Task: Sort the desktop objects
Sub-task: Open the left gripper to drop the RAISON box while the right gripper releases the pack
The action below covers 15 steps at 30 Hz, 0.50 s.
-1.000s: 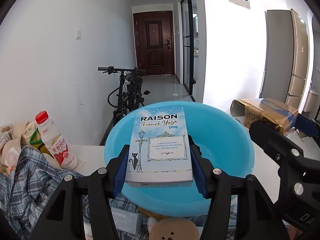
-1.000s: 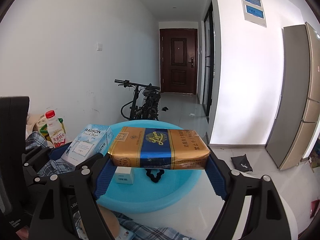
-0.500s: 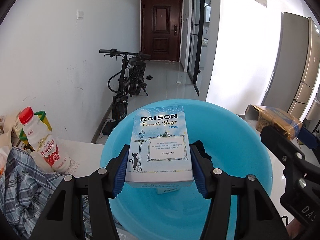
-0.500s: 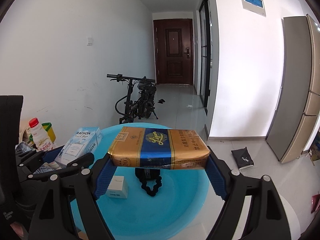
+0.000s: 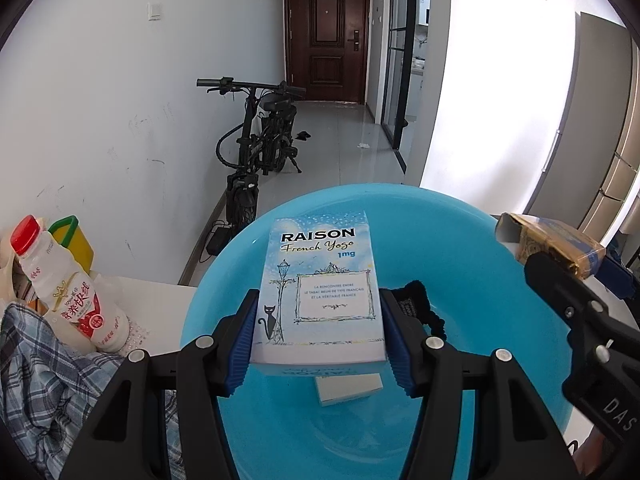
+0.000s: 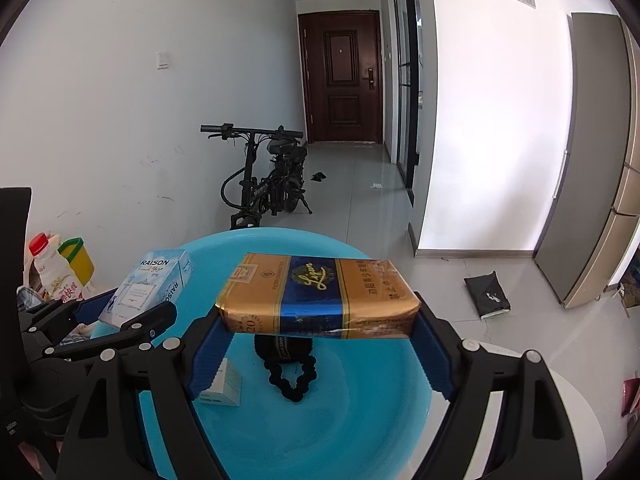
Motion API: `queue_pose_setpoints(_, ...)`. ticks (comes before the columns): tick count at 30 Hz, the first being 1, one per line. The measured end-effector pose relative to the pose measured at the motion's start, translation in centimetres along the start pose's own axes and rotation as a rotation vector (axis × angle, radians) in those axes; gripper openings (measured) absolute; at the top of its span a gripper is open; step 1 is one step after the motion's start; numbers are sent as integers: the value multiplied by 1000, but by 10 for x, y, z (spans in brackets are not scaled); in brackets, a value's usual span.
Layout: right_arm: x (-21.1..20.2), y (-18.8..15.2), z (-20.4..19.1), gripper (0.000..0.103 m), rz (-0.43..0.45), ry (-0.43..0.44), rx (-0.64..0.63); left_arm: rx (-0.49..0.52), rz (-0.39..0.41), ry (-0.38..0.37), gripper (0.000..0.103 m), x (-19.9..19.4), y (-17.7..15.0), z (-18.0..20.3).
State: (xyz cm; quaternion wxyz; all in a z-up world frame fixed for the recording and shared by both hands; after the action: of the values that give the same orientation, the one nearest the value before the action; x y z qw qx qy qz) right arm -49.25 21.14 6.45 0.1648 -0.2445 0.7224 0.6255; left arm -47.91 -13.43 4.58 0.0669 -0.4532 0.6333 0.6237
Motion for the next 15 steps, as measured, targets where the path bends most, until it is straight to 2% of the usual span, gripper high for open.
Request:
queue_pose_setpoints(12, 21, -2, 8, 81, -40, 15, 34, 20, -27, -12, 60, 12, 5, 6)
queue_pose_setpoints(15, 23, -3, 8, 81, -41, 15, 35, 7, -29, -37, 60, 11, 6, 5)
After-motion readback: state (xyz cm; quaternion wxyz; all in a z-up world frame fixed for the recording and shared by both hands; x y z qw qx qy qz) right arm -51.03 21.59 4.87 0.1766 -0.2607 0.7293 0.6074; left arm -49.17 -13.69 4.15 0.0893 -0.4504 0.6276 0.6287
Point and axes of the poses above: each gripper's, at about its wrist camera, not at the fingertips, and x roughly the way its jaws point, z to its right, y to its top, the point moved 3 cm from there along x, roughly the way its jaws point, and after that the axes turned 9 degrees about y, right-handed, at the moved point
